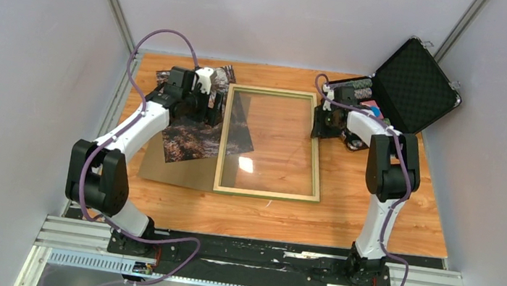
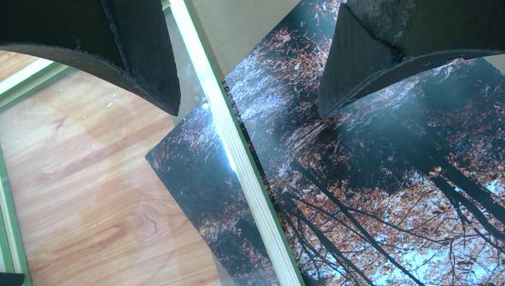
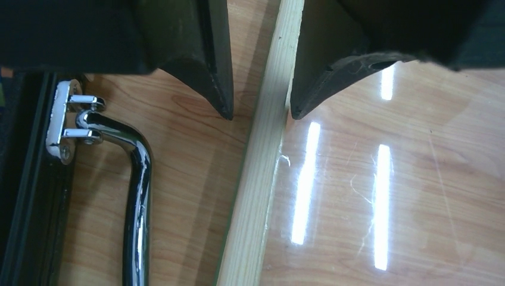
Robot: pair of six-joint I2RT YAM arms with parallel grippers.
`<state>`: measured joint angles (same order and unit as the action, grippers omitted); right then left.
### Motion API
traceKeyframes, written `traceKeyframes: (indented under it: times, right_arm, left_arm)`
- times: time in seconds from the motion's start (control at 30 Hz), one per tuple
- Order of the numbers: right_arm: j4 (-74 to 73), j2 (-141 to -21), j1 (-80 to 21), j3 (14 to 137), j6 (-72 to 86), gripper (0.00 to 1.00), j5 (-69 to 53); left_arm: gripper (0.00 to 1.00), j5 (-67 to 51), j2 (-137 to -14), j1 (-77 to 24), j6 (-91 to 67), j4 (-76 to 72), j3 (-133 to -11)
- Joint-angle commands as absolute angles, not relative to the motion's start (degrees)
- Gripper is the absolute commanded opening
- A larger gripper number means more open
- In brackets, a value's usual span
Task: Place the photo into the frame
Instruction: Move the photo frame to the center of the board.
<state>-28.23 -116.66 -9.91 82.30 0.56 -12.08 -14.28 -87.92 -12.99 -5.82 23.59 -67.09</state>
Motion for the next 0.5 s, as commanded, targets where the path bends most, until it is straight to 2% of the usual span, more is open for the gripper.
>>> traceKeyframes:
  times: [0.0, 0.47]
  right_arm:
    - [-26.78, -117.75, -9.57, 84.80, 1.69, 0.37, -13.09]
    - [-28.24, -116.67, -9.58, 87.51, 2.10, 0.09, -14.15]
  left_arm:
    - [0.92, -13.46, -86.48, -12.74, -4.92, 21.24, -66.64]
    - [0.92, -12.22, -86.54, -12.66, -4.69, 20.92, -66.39]
